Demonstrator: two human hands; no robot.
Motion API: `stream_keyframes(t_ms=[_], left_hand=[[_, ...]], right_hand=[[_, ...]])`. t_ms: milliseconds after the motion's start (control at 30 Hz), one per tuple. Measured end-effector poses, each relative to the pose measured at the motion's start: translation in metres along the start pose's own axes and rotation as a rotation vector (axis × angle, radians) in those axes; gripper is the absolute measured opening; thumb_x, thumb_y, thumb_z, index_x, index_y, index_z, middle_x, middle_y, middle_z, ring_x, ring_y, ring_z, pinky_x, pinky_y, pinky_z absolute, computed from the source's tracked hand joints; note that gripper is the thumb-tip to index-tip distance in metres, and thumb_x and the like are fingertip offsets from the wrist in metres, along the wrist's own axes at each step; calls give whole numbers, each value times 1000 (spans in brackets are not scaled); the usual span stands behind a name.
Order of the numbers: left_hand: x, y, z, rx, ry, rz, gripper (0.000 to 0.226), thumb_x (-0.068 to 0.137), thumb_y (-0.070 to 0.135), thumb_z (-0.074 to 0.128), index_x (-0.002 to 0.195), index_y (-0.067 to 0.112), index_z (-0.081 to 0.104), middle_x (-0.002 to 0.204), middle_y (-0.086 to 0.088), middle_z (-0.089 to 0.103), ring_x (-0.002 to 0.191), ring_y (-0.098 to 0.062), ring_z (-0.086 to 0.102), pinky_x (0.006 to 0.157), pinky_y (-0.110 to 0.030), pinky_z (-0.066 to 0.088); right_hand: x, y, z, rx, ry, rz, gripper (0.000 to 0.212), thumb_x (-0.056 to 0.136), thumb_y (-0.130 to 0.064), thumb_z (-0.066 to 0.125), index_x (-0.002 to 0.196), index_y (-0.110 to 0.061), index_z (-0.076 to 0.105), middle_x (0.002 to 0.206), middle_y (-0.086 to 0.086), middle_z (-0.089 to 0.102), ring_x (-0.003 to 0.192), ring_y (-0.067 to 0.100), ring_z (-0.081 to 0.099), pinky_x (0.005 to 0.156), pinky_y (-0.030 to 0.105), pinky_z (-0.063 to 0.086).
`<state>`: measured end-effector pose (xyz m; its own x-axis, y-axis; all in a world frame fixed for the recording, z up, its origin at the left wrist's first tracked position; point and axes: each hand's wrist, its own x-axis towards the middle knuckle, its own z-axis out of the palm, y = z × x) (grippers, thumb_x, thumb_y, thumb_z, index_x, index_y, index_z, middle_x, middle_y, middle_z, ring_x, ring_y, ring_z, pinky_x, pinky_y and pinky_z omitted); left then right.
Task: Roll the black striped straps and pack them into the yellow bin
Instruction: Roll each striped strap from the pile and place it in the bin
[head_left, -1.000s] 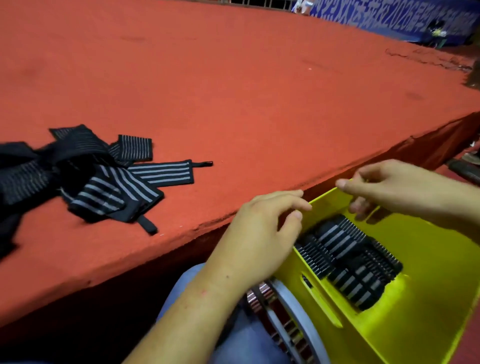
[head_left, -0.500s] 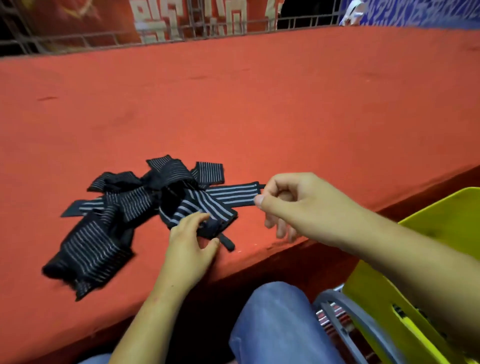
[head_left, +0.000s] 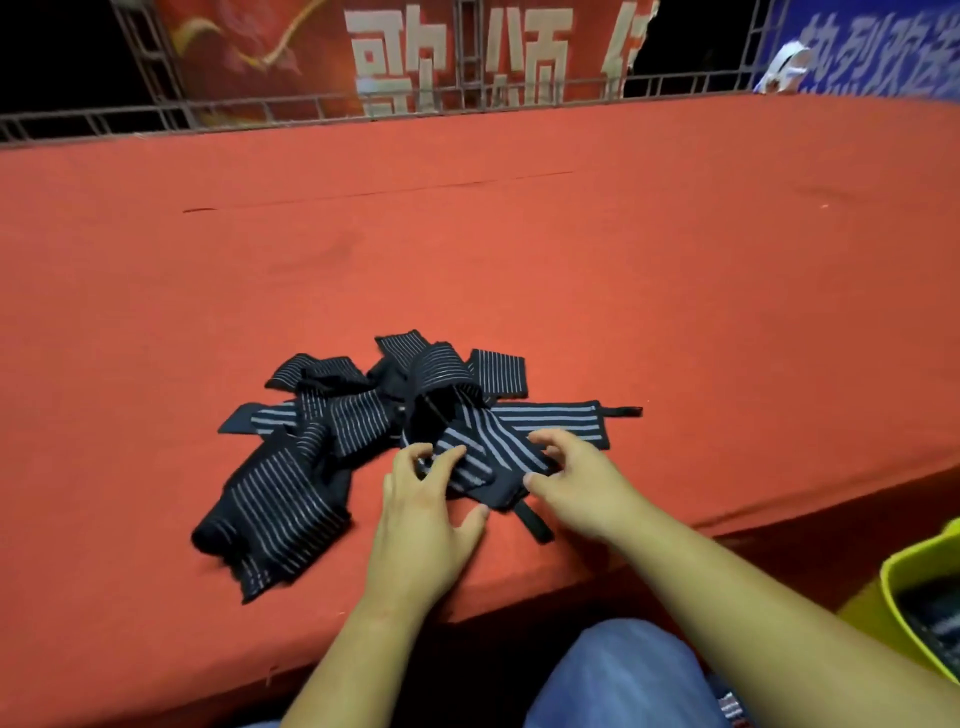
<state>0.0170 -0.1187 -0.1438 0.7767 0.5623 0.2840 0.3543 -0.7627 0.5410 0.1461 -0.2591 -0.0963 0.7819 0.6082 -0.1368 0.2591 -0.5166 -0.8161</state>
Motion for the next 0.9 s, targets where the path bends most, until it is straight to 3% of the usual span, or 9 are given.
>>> stream_keyframes(t_ms=[100, 267, 400, 667, 700, 733, 767, 800, 900], left_hand=[[-2, -3, -1, -27, -52, -7, 82, 77, 54, 77, 149, 42, 40, 154, 7, 30, 138, -17, 39, 114, -35, 41], [-11, -2, -3, -29, -41, 62, 70, 72, 65, 75, 135, 54, 47, 160, 16, 21, 137, -11, 35, 112, -38, 43], [-13, -2, -3, -48, 2, 89, 56, 72, 60, 78, 123, 55, 54, 159, 21, 21, 136, -7, 36, 113, -38, 42], [-15, 0, -2, -83, 77, 90, 42, 75, 55, 79, 114, 51, 63, 157, 20, 30, 113, -7, 45, 101, -35, 48], [-15, 0, -2, -88, 82, 92, 41, 76, 55, 78, 114, 52, 64, 157, 21, 30, 111, -6, 44, 100, -34, 48], [-15, -1, -2, -86, 83, 99, 41, 77, 55, 78, 115, 52, 64, 157, 22, 29, 110, -5, 44, 101, -33, 48], [-14, -1, -2, -85, 83, 110, 40, 78, 55, 77, 116, 53, 64, 157, 23, 28, 111, -5, 44, 102, -33, 47], [-14, -2, -2, -88, 83, 124, 40, 78, 55, 78, 117, 53, 65, 157, 24, 28, 113, -6, 44, 104, -33, 46], [-13, -4, -2, -138, 82, 139, 36, 80, 46, 80, 113, 51, 67, 153, 27, 35, 120, -5, 44, 106, -29, 42]], right_hand=[[12, -2, 10, 20, 36, 72, 58, 95, -12, 69, 148, -15, 48, 136, 5, 59, 122, 20, 61, 93, 18, 39], [19, -1, 21, 342, 18, 223, 17, 98, -1, 61, 112, -10, 57, 67, 5, 59, 47, 12, 47, 41, 26, 36], [17, 5, 20, 468, 22, 296, 48, 94, 2, 57, 134, -20, 41, 62, 9, 58, 43, 14, 46, 39, 26, 37], [3, 6, 22, 849, 40, 361, 34, 94, 9, 43, 124, -2, 54, 48, 1, 42, 45, 13, 32, 44, 26, 25], [0, 3, 21, 869, 43, 356, 25, 93, 10, 41, 101, -14, 39, 48, 1, 40, 45, 13, 30, 45, 26, 23], [-1, 5, 22, 884, 32, 373, 46, 93, 10, 41, 132, 11, 18, 48, 1, 38, 45, 13, 28, 47, 27, 21], [-4, 3, 22, 887, 44, 378, 32, 92, 10, 41, 121, 21, 45, 49, 1, 37, 46, 13, 26, 48, 28, 20], [-3, 3, 23, 928, 17, 379, 27, 92, 9, 41, 114, 23, 47, 50, 2, 35, 45, 13, 26, 47, 28, 21], [-7, -2, 24, 996, -65, 418, 19, 90, 4, 42, 83, -11, 51, 53, 3, 33, 42, 12, 26, 40, 25, 25]])
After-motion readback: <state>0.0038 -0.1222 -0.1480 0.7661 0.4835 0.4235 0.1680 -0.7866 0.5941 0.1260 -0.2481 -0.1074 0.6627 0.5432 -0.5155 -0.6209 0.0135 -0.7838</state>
